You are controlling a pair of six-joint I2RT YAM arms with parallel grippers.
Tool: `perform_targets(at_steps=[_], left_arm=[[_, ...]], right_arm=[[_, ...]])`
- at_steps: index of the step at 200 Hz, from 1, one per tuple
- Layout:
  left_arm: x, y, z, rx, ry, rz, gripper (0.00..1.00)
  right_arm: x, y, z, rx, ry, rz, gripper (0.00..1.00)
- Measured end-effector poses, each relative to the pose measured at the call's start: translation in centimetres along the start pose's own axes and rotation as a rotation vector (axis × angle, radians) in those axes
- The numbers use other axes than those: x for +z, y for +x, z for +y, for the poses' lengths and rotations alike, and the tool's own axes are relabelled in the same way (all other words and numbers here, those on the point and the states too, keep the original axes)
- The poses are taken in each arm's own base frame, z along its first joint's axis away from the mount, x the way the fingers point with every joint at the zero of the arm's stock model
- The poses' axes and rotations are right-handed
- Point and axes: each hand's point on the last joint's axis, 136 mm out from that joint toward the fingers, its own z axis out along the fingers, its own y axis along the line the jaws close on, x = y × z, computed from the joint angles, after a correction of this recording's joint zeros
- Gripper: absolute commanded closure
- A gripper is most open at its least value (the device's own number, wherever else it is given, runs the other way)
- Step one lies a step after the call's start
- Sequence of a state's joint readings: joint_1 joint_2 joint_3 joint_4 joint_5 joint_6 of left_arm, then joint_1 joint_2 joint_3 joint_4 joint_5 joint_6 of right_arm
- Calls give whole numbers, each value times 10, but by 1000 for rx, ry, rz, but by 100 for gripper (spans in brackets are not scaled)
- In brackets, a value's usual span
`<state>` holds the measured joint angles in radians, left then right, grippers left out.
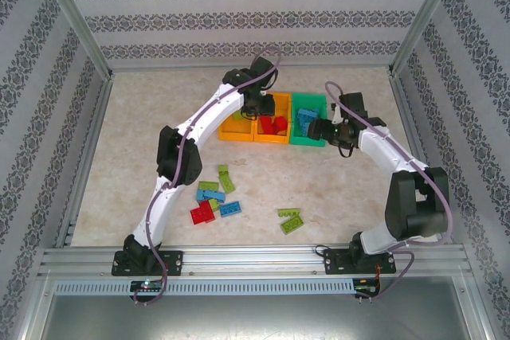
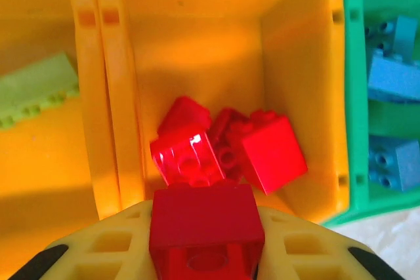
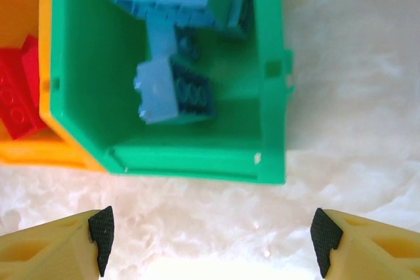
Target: Sort the legos into containers by color
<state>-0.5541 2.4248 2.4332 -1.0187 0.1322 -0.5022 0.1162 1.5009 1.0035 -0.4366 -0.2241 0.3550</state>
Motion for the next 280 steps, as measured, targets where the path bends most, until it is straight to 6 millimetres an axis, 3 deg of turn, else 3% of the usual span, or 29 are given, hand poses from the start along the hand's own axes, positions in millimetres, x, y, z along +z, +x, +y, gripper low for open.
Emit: perform_targets(at_steps=[33, 86, 134, 166, 216, 252, 269, 280], left_arm=[[15, -15, 5, -4, 53, -20, 66], [17, -32, -15, 11, 180, -69, 60], [41, -28, -19, 10, 231, -44, 48], [40, -33, -20, 10, 244, -56, 47], [40, -37, -26, 7, 294, -69, 29], [39, -29, -24, 6, 301, -60, 22], [37, -26, -23, 6, 301, -61, 13], [34, -25, -22, 9, 299, -62, 0]], right_arm=[[-4, 31, 17, -61, -31, 33, 19], [-19, 101, 51, -130, -62, 120, 16], [-18, 159, 53, -99, 27, 211, 13], [-17, 177, 59, -94, 59, 226, 11], [-11, 202, 65, -94, 100, 280, 10], [-8, 223, 64, -113, 143, 340, 9], [-9, 230, 64, -123, 161, 363, 9], [-9, 233, 64, -125, 169, 375, 9]])
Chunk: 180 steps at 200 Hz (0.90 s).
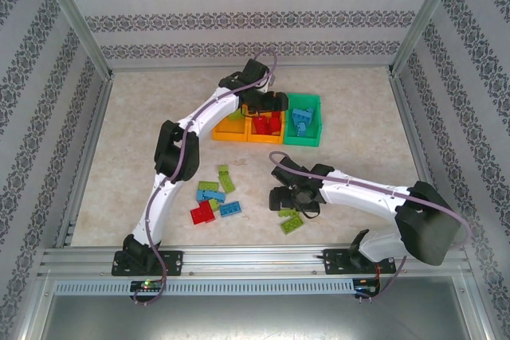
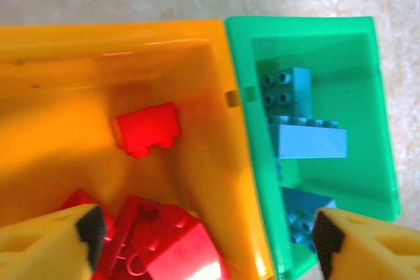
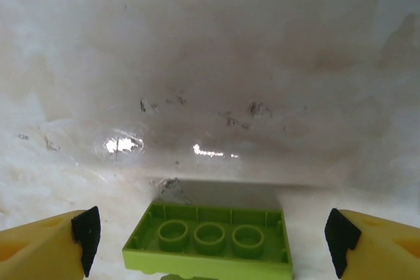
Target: Sort the legos into containers by color
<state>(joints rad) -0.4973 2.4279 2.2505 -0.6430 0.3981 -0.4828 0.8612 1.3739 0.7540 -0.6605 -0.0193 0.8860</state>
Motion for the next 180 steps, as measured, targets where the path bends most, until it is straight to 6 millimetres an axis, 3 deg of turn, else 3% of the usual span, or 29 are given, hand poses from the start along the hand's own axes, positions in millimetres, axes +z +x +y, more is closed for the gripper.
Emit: perform_targets(at_steps=[70, 139, 180], left_arm=[[-20, -4, -7, -10, 14, -38, 0], [-34, -8, -14, -10, 28, -69, 0], [-47, -11, -6, -30, 22, -91, 0]], right_arm=[[7, 9, 4, -14, 36, 56, 12], [16, 16, 7, -18, 53, 108, 29], [15, 17, 8, -5, 55, 114, 37]])
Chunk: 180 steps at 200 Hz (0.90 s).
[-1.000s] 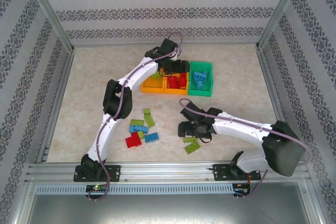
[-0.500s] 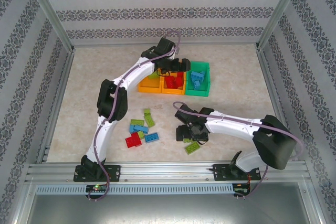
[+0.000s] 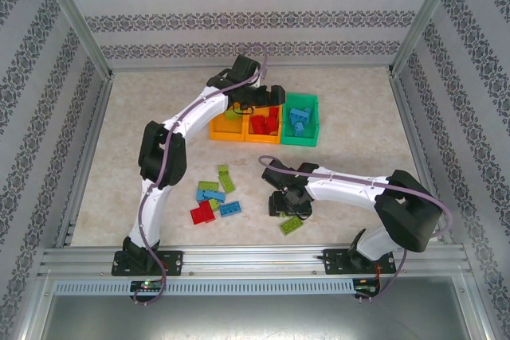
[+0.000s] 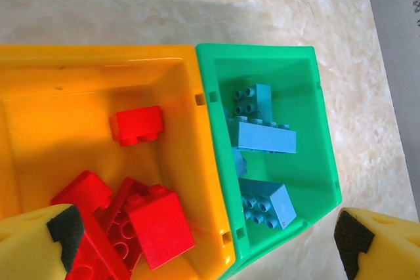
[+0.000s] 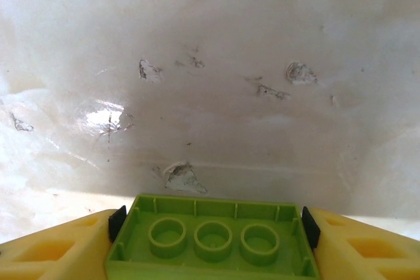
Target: Sort the legos into containers by color
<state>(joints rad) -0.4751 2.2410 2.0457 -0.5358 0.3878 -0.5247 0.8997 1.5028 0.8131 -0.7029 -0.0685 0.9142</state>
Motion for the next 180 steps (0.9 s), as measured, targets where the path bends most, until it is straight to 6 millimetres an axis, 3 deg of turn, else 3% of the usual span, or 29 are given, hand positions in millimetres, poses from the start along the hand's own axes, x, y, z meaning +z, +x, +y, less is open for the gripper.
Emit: perform_targets(at_steps=[43, 79, 107, 180], left_arm=[[-18, -5, 26, -41, -40, -27, 0], [-33, -4, 54, -79, -81, -40, 0], [-49, 0, 76, -110, -118, -52, 0], [-108, 29, 139, -197, -258, -83, 0]], right_arm=[[-6, -6, 7, -1, -9, -11, 40], [-29, -33, 31, -11, -81, -84, 41], [-47, -72, 53, -11, -150, -151, 41], [-87, -199, 125, -42, -393, -291, 42]])
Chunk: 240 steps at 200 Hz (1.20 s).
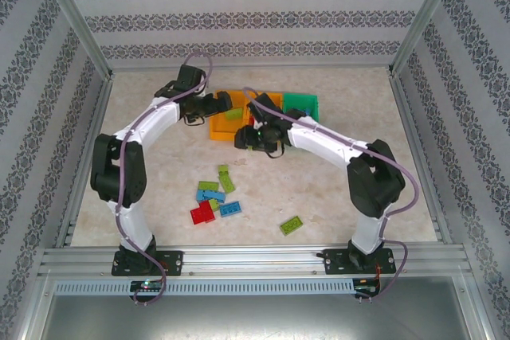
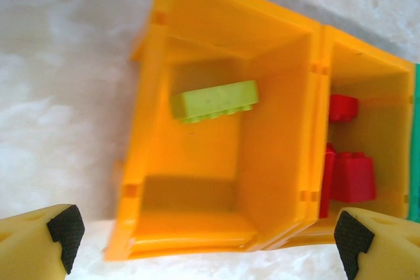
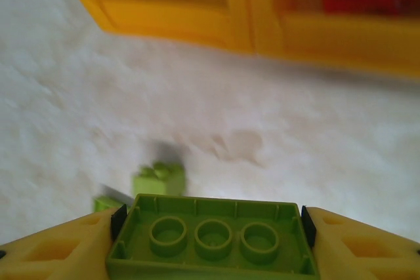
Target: Sort the legos into containers by color
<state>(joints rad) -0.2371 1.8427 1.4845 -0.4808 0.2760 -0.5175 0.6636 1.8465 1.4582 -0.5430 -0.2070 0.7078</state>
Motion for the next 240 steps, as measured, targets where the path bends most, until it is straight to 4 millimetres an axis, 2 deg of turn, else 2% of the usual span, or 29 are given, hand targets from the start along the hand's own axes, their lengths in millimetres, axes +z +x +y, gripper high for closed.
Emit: perform_targets(at_steps=[29, 61, 84, 116, 140, 194, 240], left_arm=[[-13, 11, 14, 27, -52, -4, 0], [-17, 37, 34, 34, -108, 35, 0], [-12, 59, 47, 23, -135, 89, 0], [-8, 88, 62, 8, -168, 156, 0], [-9, 105, 55, 33, -171, 193, 1], [-7, 143, 19, 114, -139, 273, 0], [-2, 177, 18, 86, -184, 377, 0]], right_arm=[[3, -46, 15, 10, -81, -48, 43], [12, -91, 24, 28, -150, -85, 43], [24, -117, 25, 46, -186, -96, 42], [41, -144, 25, 62, -210, -104, 37], [49, -152, 24, 73, -218, -99, 33], [56, -147, 17, 106, -208, -65, 23], [54, -148, 21, 103, -223, -61, 19]])
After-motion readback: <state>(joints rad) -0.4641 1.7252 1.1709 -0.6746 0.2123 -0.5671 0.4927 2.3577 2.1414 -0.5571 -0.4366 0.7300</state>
